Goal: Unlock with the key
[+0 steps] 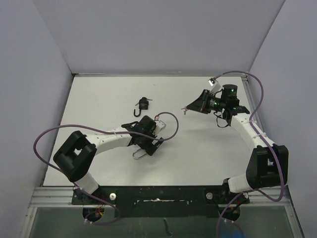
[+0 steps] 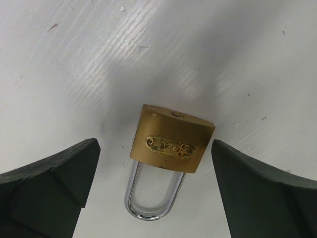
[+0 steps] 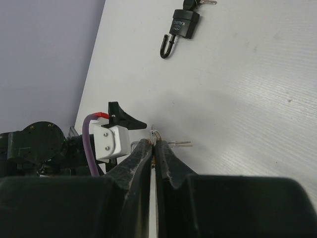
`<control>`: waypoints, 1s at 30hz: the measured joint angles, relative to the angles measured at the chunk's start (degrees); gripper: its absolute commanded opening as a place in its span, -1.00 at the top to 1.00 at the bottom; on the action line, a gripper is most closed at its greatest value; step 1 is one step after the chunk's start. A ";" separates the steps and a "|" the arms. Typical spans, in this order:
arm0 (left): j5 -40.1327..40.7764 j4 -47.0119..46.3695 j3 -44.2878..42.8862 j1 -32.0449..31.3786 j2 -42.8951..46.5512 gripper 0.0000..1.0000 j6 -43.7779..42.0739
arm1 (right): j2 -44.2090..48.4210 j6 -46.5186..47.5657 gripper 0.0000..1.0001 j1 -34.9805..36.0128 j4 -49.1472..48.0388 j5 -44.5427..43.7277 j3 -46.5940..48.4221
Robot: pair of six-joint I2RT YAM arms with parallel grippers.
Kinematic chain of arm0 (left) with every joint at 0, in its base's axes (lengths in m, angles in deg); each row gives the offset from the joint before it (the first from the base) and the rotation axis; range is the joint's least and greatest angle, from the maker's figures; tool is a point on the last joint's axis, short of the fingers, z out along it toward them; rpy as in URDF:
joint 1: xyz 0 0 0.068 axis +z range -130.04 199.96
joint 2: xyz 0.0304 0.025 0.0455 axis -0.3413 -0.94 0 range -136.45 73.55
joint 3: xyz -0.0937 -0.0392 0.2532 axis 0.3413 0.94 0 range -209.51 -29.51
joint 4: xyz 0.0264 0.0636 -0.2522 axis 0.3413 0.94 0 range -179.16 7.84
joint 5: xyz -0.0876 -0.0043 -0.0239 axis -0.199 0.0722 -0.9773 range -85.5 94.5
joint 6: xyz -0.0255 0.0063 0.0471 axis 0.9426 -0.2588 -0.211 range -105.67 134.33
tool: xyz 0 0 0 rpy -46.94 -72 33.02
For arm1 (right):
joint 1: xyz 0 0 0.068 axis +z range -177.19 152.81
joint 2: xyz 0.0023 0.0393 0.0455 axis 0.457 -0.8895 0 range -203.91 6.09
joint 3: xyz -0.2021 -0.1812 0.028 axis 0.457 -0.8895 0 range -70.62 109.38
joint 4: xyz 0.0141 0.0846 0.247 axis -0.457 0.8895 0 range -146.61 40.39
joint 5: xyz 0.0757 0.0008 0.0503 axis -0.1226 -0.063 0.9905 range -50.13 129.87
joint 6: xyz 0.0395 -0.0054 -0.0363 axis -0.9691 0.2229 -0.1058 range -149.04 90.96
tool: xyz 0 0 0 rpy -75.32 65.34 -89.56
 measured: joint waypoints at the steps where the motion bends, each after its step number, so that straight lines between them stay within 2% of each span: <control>1: 0.17 0.20 -0.26 -0.04 -0.24 -0.94 0.02 | 0.00 0.00 1.00 0.00 0.00 0.00 0.00; 25: 1.81 5.42 -2.75 -2.82 -3.54 -0.78 3.06 | 0.00 0.00 1.00 -0.07 0.00 0.26 0.00; 30: 2.08 5.64 -3.58 -2.84 -4.33 -0.61 3.23 | 0.00 0.00 1.00 -0.44 0.00 0.39 0.00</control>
